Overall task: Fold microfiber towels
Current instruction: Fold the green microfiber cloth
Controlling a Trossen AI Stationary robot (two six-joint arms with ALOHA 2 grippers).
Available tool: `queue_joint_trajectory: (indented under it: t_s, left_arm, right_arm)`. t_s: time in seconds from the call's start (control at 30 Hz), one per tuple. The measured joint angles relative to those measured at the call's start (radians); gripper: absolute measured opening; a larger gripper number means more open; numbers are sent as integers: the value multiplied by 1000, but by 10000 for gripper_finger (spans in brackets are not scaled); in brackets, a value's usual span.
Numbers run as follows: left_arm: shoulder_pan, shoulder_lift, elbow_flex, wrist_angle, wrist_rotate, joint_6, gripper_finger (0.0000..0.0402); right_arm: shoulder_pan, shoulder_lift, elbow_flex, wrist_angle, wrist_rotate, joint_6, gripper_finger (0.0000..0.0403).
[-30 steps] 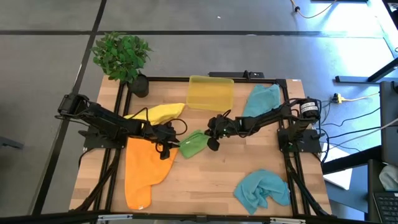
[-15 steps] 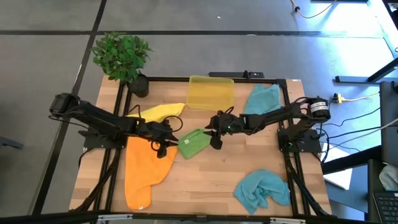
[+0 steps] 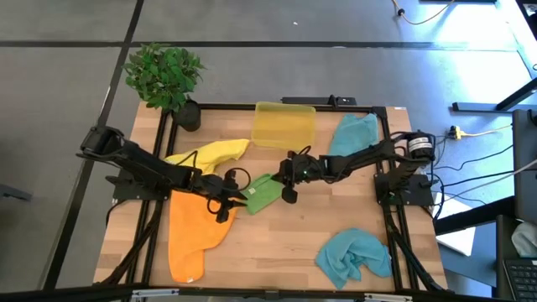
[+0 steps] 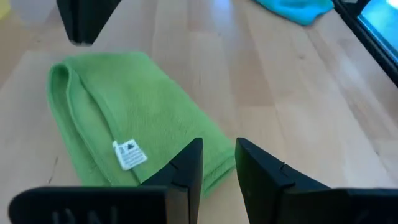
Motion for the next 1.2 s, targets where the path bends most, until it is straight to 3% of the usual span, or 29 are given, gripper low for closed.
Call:
queue_joint_trajectory:
  t_s: [0.47, 0.73, 0.9, 1.2]
  left_arm:
    - [12, 59, 0, 47, 2, -8, 85]
    - [12, 49, 0, 47, 5, -11, 85]
    - [16, 49, 0, 63, 5, -27, 85]
    - [19, 49, 0, 90, 4, -17, 85]
  right_arm:
    - [-99, 97, 0, 49, -14, 71, 6]
    - [-88, 13, 0, 47, -14, 47, 16]
    - [-58, 19, 1, 144, -54, 21, 8]
    - [-44, 22, 0, 76, -46, 22, 10]
